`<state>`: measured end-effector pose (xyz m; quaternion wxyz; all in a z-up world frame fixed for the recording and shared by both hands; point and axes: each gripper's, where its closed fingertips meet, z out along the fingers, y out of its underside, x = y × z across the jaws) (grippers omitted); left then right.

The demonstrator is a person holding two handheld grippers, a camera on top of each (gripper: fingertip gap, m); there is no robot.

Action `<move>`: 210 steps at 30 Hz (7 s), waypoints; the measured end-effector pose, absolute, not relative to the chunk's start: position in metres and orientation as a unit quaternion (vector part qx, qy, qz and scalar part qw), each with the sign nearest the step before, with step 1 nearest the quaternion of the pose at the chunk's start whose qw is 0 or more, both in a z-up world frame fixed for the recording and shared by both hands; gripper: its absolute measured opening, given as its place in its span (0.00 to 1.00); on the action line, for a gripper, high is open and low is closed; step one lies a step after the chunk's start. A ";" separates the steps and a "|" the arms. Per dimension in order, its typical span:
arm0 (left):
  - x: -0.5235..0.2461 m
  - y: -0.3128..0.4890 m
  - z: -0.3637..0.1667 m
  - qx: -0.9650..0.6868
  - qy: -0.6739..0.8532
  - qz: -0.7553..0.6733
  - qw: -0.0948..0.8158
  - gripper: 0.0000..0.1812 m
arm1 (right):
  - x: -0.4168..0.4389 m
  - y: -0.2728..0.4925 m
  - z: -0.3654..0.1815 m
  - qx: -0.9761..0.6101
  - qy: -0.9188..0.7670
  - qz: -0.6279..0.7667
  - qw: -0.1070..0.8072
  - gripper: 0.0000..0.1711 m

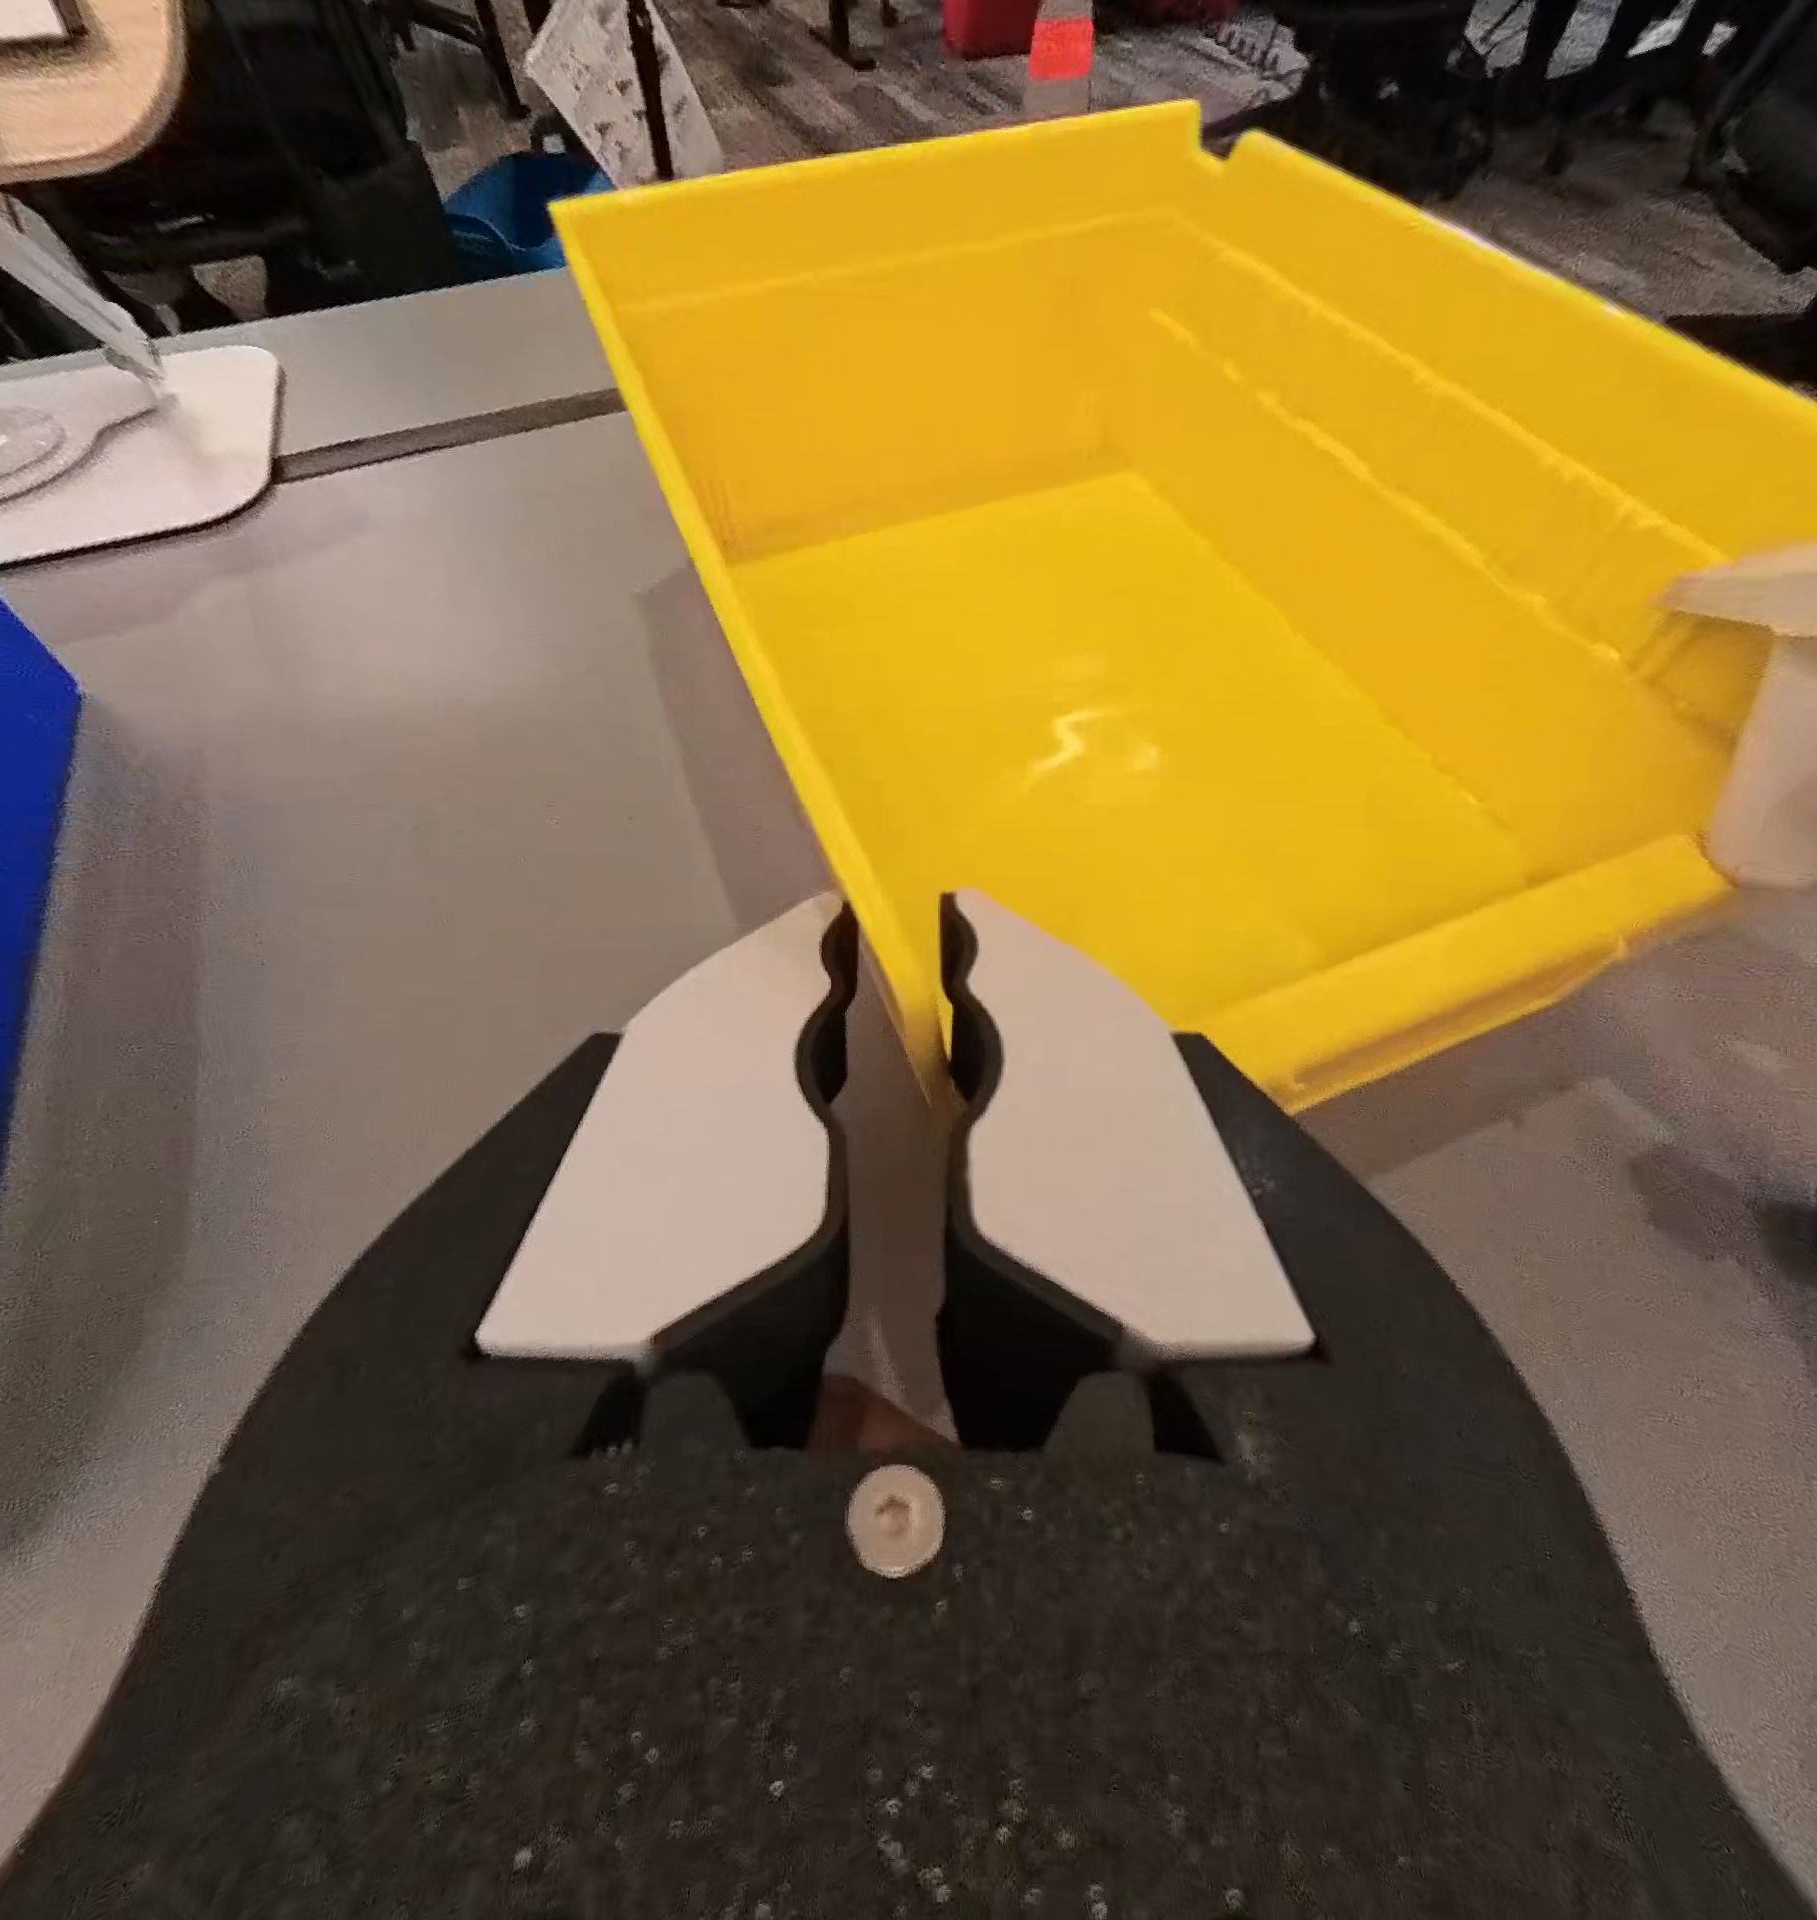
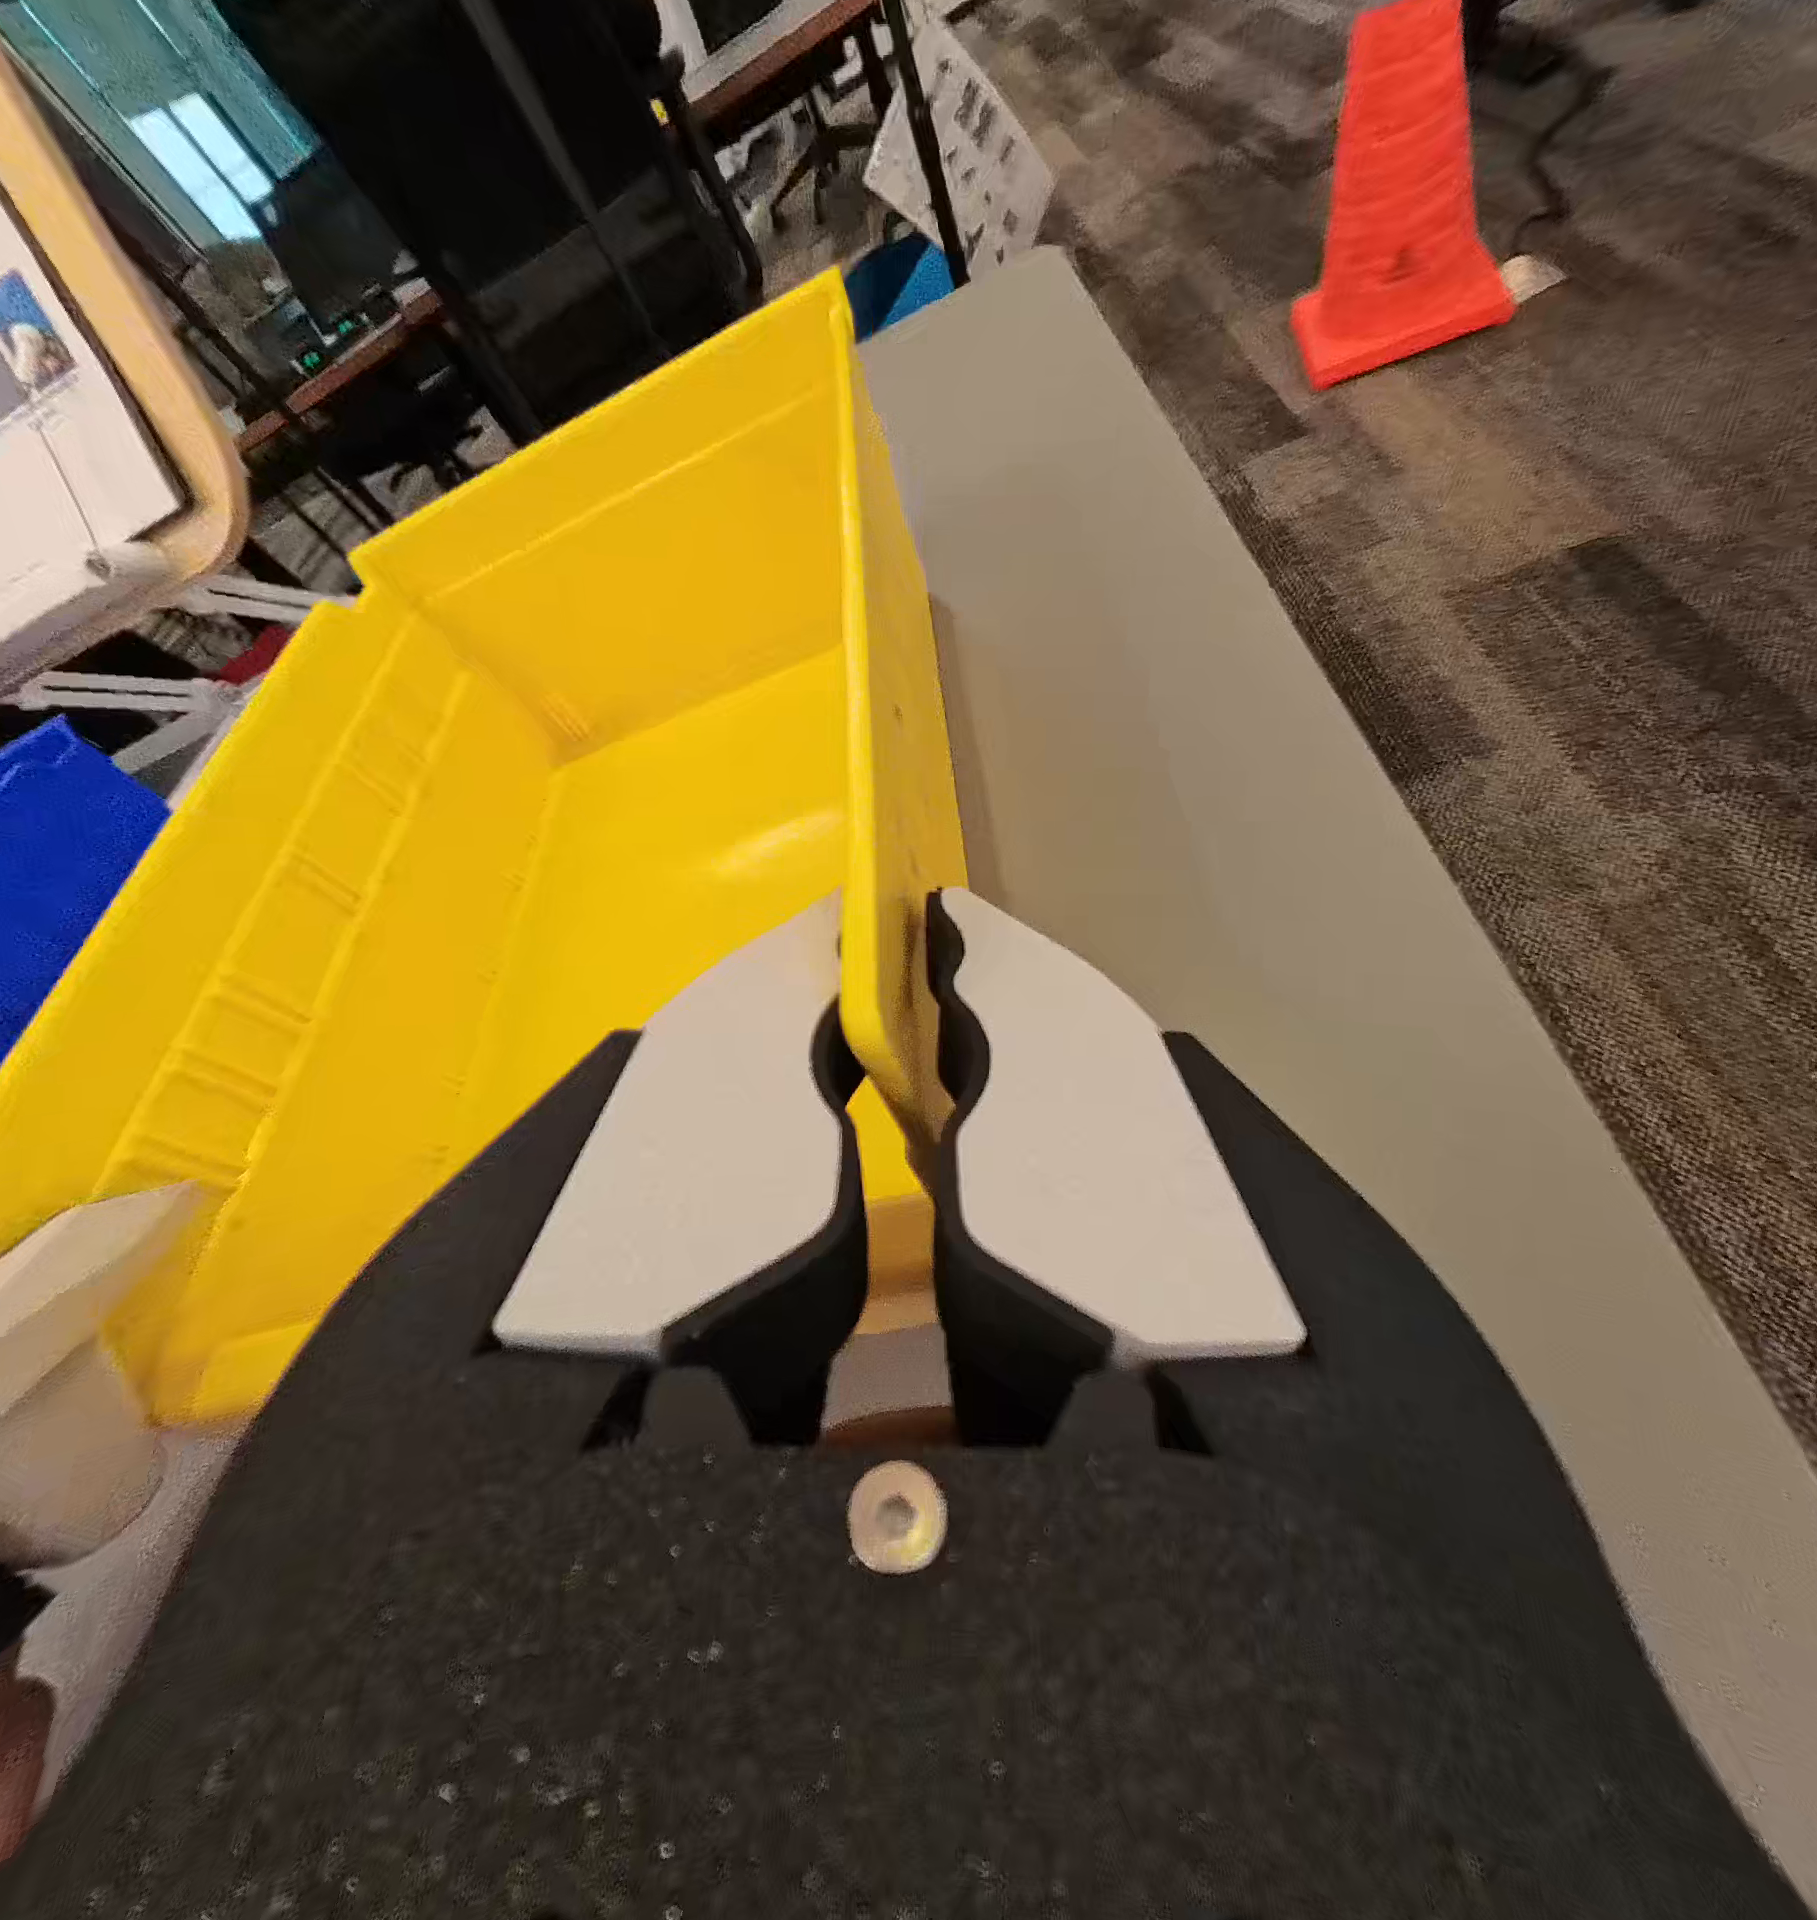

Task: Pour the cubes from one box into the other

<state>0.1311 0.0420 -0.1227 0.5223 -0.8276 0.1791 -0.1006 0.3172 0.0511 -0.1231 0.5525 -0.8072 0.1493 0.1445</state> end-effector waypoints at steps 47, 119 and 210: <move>-0.500 0.048 -0.120 -0.881 0.001 0.019 0.473 0.01 | -0.308 0.063 -0.131 -0.854 -0.093 0.101 0.502 0.03; -0.485 0.029 -0.136 -0.863 0.065 0.007 0.501 0.02 | 0.110 -0.028 -0.092 -0.826 -0.116 0.073 0.546 0.19; 0.110 0.213 -0.001 -0.558 0.428 0.007 0.711 0.02 | 0.378 0.142 0.047 -0.723 -0.076 -0.195 0.659 0.03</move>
